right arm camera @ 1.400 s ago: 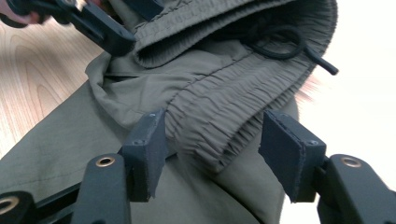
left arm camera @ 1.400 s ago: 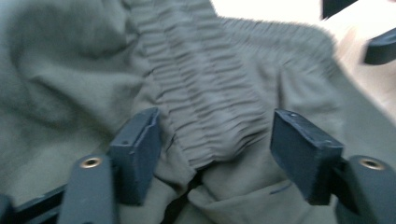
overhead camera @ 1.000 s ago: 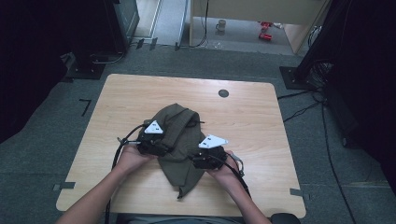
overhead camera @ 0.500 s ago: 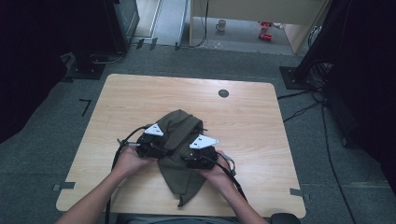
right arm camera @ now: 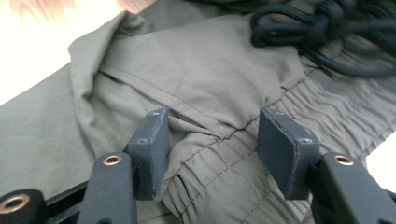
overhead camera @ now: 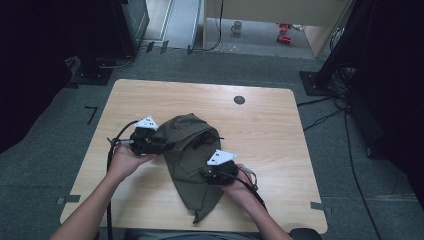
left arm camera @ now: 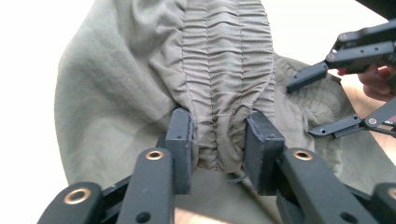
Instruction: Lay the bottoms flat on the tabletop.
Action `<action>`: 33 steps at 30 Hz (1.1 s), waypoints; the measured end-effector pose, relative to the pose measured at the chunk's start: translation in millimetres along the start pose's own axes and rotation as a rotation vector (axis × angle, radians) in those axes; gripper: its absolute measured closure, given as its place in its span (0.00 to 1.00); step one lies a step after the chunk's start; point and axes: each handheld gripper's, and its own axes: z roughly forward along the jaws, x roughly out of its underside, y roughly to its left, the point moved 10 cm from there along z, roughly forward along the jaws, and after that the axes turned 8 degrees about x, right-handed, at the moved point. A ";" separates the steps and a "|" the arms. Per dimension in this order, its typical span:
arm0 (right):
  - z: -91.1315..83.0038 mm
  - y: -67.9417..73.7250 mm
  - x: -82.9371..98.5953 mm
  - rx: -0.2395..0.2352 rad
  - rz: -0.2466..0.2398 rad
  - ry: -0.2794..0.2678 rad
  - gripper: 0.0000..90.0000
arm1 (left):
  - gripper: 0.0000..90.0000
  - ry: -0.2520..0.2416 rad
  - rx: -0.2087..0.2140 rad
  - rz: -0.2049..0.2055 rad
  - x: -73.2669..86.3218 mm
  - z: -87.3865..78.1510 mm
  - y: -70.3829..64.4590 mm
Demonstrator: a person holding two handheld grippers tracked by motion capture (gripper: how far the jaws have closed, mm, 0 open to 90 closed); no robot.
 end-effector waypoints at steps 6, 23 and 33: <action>-3.8 -32.0 7.3 0.049 0.047 0.018 0.53 | 0.88 -0.023 -0.008 -0.028 -8.7 -16.7 14.0; -20.9 -60.3 -7.9 0.098 0.148 -0.039 0.50 | 0.69 -0.155 -0.134 -0.121 -32.1 -5.2 84.5; -45.5 -42.5 -16.9 0.061 0.156 -0.075 0.54 | 0.59 -0.224 -0.140 -0.088 -40.8 -27.3 80.3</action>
